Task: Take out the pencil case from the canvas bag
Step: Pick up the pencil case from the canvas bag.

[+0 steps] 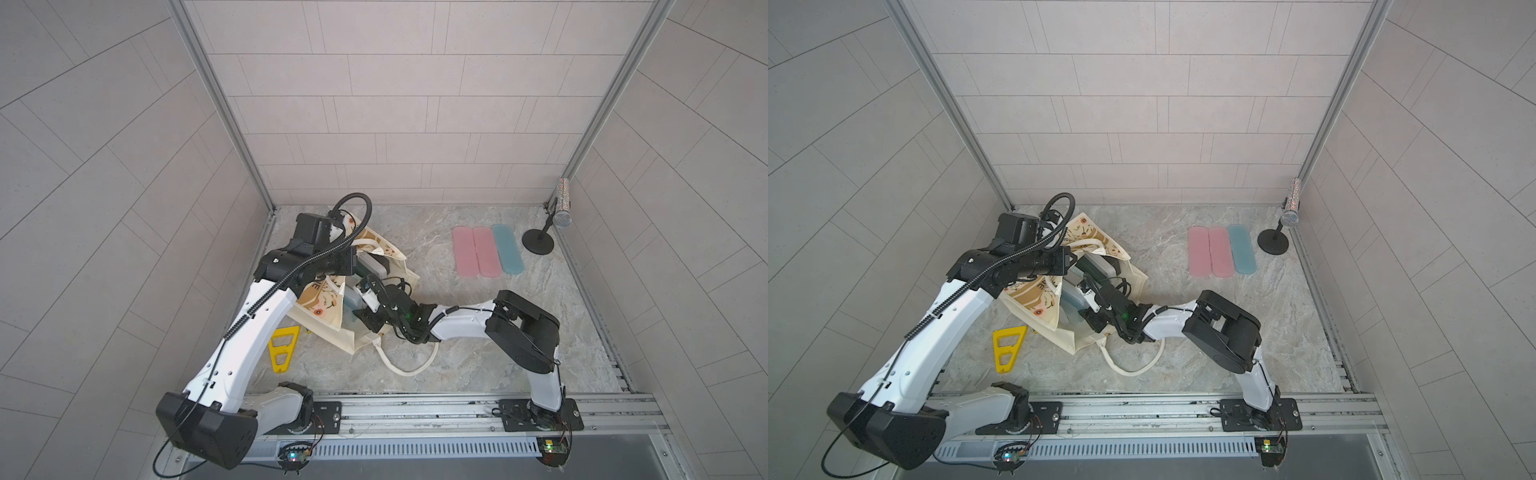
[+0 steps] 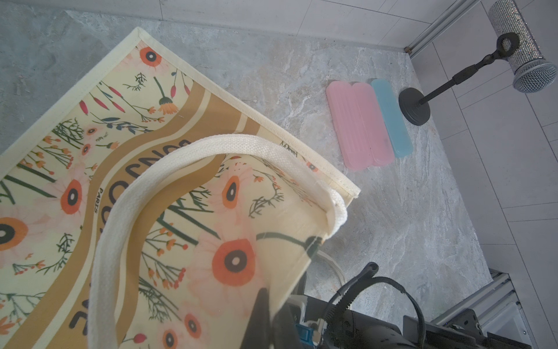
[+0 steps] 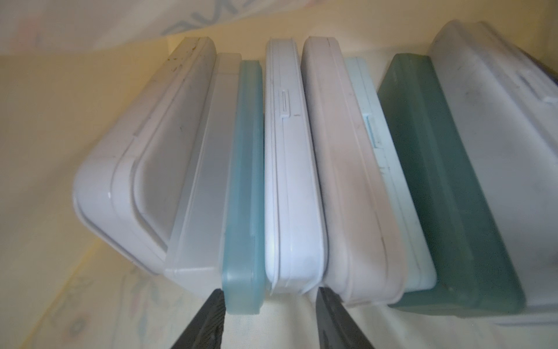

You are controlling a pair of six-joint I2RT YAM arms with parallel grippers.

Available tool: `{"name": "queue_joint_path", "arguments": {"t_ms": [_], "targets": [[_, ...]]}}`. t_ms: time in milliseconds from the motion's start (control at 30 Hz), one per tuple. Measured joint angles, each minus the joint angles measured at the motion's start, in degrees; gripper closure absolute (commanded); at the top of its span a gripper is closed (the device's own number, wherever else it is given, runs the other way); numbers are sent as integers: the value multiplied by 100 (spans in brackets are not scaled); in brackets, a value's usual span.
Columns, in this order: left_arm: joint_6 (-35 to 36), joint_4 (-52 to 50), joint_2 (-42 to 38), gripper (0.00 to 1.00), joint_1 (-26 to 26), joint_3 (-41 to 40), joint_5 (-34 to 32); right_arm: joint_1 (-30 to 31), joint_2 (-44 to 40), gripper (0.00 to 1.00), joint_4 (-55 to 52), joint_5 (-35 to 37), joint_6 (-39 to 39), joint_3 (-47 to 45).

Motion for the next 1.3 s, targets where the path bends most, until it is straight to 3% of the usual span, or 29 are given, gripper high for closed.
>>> {"name": "queue_joint_path", "arguments": {"t_ms": [233,533,633,900,1300], "targets": [[2,-24,0,100,2,0,-39,-42,153,48,-225,-107,2,332],[4,-79,0,100,2,0,-61,-125,212,62,-103,-538,111,385],[4,-83,0,100,2,0,-61,-142,212,62,15,-544,142,328],[4,-90,0,100,0,0,-57,-125,212,48,7,-223,166,308],[11,-101,0,100,0,0,-55,-177,542,57,-59,-452,192,859]]}}
